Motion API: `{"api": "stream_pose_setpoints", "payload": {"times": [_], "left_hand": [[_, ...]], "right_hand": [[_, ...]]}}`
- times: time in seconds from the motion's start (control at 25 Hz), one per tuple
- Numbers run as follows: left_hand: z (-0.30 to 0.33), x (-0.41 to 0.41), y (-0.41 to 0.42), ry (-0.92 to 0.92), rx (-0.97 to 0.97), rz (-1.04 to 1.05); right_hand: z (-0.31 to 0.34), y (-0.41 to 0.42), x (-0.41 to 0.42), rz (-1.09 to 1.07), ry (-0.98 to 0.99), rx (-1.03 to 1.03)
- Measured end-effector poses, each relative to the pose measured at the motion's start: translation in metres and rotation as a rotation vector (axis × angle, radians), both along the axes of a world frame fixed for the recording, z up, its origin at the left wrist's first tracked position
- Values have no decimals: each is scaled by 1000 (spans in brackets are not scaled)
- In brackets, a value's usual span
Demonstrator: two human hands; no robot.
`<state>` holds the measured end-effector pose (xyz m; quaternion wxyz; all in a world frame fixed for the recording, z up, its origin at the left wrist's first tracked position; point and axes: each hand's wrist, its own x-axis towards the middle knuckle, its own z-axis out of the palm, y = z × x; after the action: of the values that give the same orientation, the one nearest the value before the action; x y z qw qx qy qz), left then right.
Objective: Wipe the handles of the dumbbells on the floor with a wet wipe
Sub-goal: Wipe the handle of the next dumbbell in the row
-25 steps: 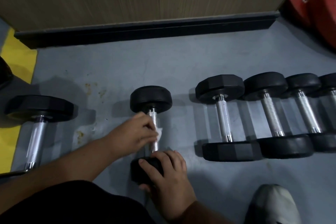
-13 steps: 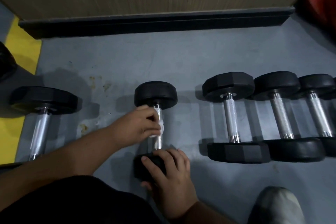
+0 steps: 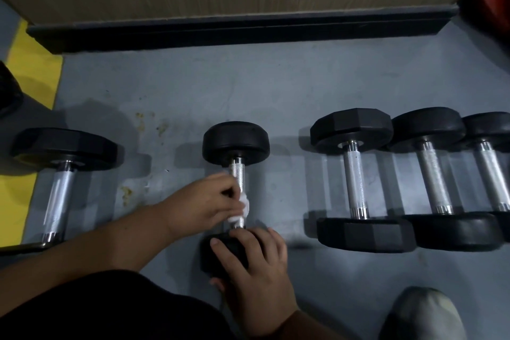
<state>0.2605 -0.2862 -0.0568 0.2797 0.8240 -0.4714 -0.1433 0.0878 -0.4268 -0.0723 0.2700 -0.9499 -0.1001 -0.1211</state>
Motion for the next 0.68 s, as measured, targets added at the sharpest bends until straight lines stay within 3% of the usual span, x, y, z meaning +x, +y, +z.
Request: {"api": "stream_pose_setpoints", "payload": {"times": [0.12,0.24,0.32,0.4,0.68], "left_hand": [[2,19,-12,-14,-17,191],[1,4,-8,95,2,248],[-3,-14,-2,131,12,-4],[-2,-13,0,41,73,-113],[3,24,-15,-46,59,199]], "right_hand": [[2,1,2,-2,-3,5],[3,4,3,-10,2,8],[3,5,3,-9,-2,13],[2,4,4,-10,-4,10],[4,10,5,-1,-3,-6]]}}
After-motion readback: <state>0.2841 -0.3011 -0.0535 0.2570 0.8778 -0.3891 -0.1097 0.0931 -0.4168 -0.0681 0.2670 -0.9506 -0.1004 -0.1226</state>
